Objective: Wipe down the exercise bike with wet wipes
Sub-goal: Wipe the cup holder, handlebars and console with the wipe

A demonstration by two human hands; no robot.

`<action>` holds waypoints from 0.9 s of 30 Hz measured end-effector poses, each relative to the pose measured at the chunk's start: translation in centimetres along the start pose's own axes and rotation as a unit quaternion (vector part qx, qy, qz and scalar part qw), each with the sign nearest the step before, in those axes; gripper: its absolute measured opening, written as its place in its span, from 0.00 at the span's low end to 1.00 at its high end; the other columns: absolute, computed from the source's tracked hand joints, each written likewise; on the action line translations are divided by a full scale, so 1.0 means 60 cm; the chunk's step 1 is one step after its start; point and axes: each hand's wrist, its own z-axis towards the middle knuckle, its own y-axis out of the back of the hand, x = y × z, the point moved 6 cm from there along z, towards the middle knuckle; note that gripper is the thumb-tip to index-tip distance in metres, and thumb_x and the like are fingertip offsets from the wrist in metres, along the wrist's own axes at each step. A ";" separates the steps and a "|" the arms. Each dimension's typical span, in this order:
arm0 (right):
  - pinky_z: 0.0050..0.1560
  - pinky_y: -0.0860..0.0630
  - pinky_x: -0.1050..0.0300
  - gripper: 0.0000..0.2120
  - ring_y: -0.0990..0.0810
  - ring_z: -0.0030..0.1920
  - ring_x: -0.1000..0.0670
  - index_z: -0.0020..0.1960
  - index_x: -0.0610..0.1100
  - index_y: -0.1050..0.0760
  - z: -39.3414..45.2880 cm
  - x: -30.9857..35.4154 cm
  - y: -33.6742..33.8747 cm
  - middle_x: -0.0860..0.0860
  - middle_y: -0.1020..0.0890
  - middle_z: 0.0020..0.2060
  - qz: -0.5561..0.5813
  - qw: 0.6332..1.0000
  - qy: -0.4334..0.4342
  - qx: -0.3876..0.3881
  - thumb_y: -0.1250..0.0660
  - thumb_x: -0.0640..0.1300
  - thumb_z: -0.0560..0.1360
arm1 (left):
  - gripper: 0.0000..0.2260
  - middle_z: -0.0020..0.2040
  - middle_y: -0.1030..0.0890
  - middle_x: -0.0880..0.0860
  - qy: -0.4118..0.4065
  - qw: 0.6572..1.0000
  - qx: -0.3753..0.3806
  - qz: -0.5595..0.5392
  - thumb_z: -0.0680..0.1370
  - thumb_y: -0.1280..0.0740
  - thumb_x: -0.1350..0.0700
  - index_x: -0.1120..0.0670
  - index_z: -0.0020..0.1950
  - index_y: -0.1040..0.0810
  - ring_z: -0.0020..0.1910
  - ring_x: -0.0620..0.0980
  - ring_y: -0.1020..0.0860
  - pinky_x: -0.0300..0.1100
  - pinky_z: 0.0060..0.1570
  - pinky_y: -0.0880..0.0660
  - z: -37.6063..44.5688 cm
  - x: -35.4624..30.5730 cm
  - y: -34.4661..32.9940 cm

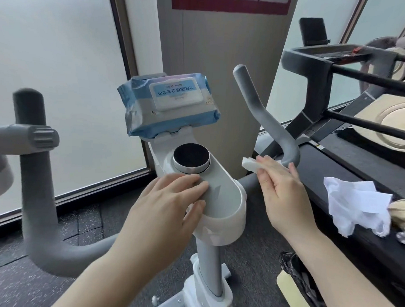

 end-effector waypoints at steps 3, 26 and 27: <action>0.71 0.38 0.55 0.18 0.31 0.70 0.49 0.65 0.46 0.24 -0.017 0.035 -0.012 0.51 0.23 0.64 0.063 0.997 -0.049 0.020 0.44 0.51 0.82 | 0.21 0.60 0.25 0.37 0.015 1.000 0.011 -0.006 0.77 0.49 0.41 0.39 0.62 0.22 0.61 0.41 0.33 0.40 0.58 0.37 0.013 0.006 -0.006; 0.76 0.48 0.47 0.19 0.25 0.58 0.51 0.49 0.43 0.21 0.037 -0.077 0.001 0.52 0.20 0.49 -0.036 0.998 -0.021 -0.046 0.50 0.47 0.81 | 0.19 0.71 0.28 0.43 -0.054 0.998 0.018 0.012 0.78 0.46 0.44 0.45 0.64 0.22 0.73 0.42 0.38 0.45 0.72 0.47 0.049 -0.025 -0.037; 0.75 0.47 0.46 0.19 0.25 0.52 0.49 0.42 0.42 0.23 0.046 -0.075 -0.002 0.52 0.21 0.42 -0.035 0.997 -0.038 -0.063 0.50 0.47 0.80 | 0.20 0.70 0.28 0.42 -0.058 0.998 0.024 0.005 0.79 0.46 0.43 0.45 0.65 0.23 0.73 0.41 0.39 0.44 0.72 0.48 0.055 -0.029 -0.043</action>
